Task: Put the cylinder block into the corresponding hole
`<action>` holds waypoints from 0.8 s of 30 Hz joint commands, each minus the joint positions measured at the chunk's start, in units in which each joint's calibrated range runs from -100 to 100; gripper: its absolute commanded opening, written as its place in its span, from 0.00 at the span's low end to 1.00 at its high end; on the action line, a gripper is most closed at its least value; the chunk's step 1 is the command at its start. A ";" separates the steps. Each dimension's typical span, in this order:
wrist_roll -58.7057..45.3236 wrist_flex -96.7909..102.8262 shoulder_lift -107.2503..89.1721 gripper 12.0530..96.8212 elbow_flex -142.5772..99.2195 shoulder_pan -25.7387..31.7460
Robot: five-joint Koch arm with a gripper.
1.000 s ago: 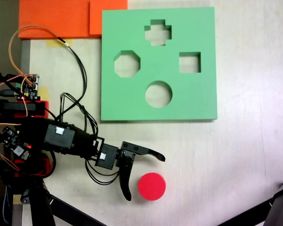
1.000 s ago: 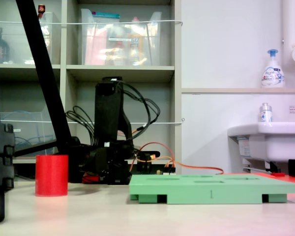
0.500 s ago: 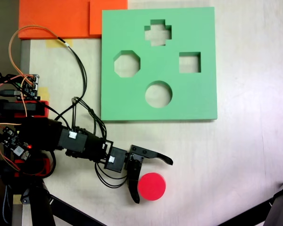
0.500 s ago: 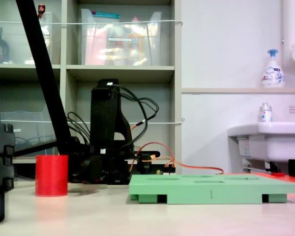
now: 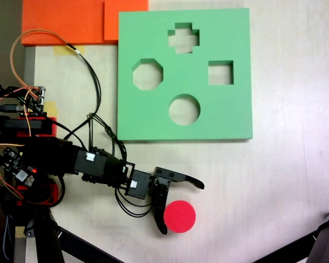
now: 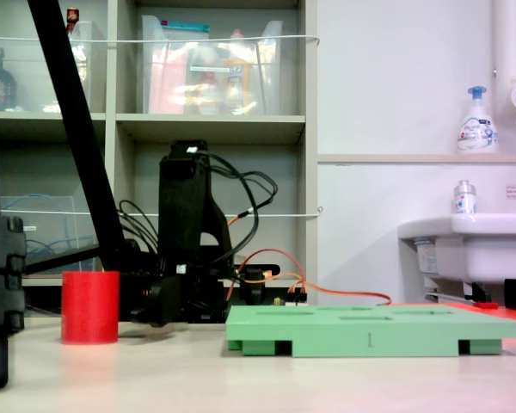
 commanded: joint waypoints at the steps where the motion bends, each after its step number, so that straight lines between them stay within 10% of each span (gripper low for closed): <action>1: 0.44 5.70 -0.18 0.87 1.41 -0.10; 8: 0.44 8.78 -0.18 0.70 -0.59 0.05; 24: 0.44 11.57 1.49 0.80 0.11 -2.10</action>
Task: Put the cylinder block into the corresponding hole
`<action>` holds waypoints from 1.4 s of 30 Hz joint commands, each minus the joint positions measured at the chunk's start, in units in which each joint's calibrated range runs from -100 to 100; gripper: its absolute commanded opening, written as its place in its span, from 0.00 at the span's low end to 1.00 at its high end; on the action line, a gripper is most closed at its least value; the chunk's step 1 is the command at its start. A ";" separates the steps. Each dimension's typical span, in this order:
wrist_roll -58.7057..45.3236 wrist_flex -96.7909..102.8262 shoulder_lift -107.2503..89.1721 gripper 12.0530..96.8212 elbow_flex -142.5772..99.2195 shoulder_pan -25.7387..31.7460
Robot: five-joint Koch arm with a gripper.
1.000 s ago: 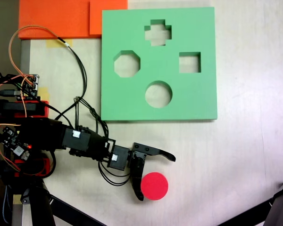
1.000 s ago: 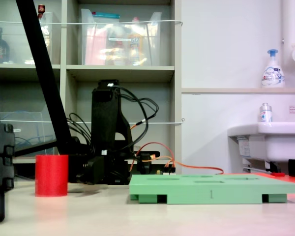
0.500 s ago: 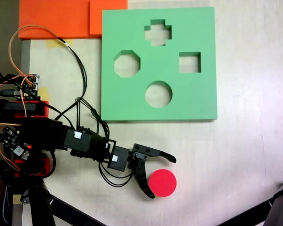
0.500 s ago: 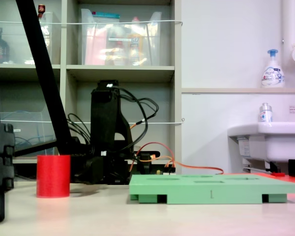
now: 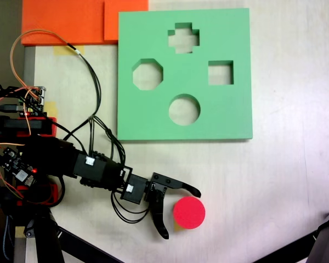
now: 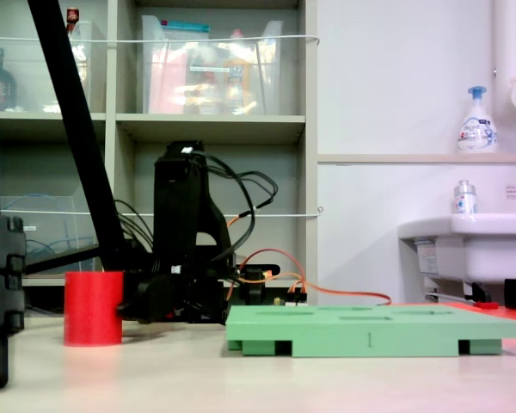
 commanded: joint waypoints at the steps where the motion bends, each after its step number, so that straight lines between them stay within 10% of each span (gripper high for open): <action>1: 0.44 7.36 0.69 0.80 2.97 -0.15; 14: 0.73 4.28 6.41 0.78 13.24 0.44; 20: 0.73 4.47 4.18 0.42 11.24 0.59; 29: 0.73 6.88 2.92 0.24 8.35 0.78; 42: 2.25 -2.85 -34.51 0.22 -2.71 1.66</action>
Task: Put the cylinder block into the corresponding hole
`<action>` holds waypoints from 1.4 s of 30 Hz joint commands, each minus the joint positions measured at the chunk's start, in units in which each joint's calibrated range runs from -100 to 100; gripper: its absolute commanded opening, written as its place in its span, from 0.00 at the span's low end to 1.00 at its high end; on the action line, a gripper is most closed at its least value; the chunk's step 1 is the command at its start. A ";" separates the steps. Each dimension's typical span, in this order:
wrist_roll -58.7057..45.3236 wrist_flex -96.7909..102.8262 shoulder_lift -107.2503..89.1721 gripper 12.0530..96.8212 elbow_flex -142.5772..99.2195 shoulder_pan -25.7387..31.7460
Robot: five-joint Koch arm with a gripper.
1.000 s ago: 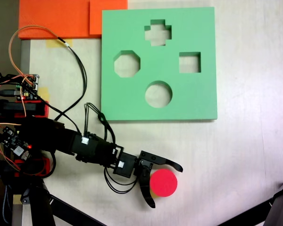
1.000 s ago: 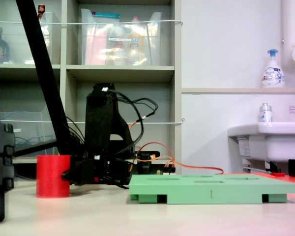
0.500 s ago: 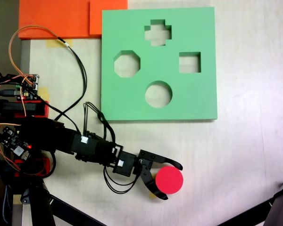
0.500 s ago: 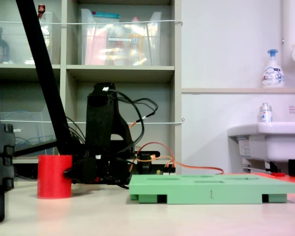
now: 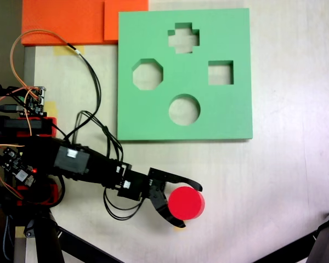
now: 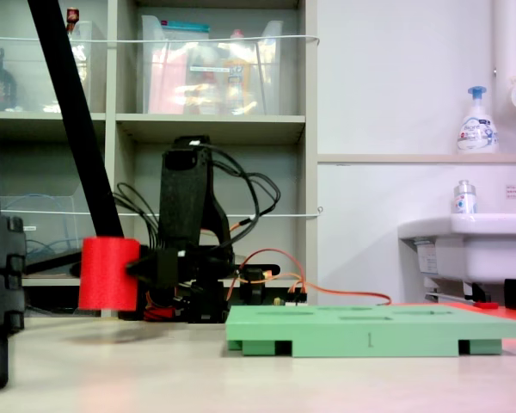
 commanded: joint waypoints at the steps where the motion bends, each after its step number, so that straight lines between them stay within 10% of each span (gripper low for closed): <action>1: 1.27 -6.60 -19.33 0.22 -0.87 0.78; 11: 2.78 -23.84 -53.13 0.23 -7.35 12.06; 42: 3.76 -18.83 -20.17 0.23 1.22 23.15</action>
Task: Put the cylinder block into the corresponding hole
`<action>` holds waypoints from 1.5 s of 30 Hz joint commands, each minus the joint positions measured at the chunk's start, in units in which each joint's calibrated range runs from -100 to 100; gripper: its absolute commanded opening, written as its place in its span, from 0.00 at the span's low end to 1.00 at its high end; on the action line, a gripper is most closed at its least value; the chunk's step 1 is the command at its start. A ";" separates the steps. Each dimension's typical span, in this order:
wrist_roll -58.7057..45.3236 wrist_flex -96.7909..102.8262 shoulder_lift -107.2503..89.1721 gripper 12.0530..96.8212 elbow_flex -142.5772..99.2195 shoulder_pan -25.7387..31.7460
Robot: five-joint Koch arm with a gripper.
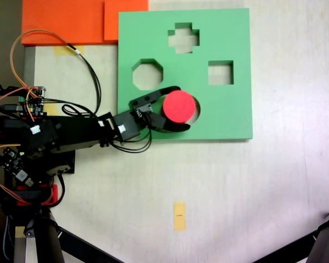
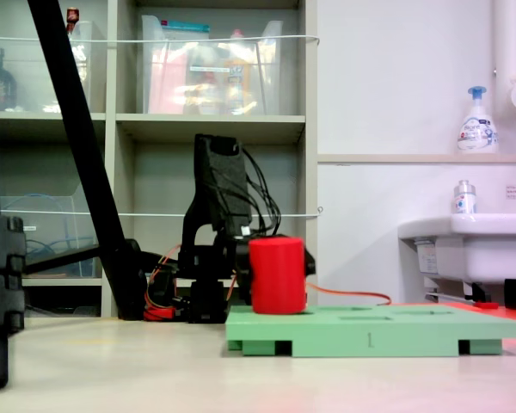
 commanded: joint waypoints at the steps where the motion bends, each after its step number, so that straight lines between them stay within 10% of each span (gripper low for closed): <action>1: 0.20 6.04 0.22 0.23 4.56 0.54; 35: -0.20 11.23 25.50 0.28 11.84 -0.83; 45: -0.20 11.43 24.39 0.63 7.16 -0.10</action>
